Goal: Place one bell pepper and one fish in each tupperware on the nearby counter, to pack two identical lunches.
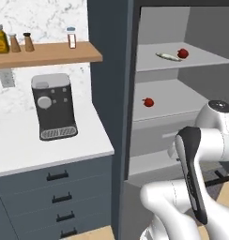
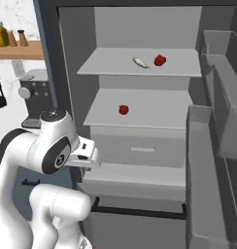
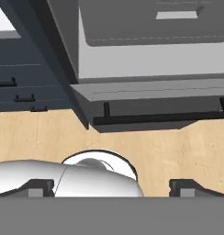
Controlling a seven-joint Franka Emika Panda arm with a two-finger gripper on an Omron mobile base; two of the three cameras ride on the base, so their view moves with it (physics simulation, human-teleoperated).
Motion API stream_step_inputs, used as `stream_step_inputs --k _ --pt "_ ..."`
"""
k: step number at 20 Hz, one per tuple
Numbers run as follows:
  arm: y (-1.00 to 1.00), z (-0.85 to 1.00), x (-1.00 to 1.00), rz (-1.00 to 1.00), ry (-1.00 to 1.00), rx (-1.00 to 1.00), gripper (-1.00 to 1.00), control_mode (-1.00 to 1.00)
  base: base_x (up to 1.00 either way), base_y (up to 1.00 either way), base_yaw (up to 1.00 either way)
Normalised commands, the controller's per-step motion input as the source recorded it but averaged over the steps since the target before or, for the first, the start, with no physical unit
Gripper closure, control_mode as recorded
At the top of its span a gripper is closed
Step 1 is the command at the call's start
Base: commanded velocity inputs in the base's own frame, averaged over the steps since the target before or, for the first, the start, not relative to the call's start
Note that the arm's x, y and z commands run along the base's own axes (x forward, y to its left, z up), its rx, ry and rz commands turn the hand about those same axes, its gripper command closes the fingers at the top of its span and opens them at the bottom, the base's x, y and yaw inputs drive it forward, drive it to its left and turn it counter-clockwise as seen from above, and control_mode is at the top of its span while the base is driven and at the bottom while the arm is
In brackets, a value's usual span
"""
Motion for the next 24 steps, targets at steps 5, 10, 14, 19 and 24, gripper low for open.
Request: stream_step_inputs --k 5,10,14,19,24 --pt "0.00 0.00 0.00 0.00 0.00 0.00 -1.00 1.00 0.08 -0.67 0.09" --pt "0.00 0.00 0.00 0.00 0.00 0.00 -1.00 1.00 -0.03 -0.48 0.00" --pt "0.00 0.00 0.00 0.00 0.00 0.00 -1.00 1.00 0.27 -0.09 0.03" --pt "0.00 0.00 0.00 0.00 0.00 0.00 -1.00 1.00 0.39 0.09 0.11" --pt "0.00 0.00 0.00 0.00 0.00 0.00 -1.00 1.00 0.29 0.06 0.04"
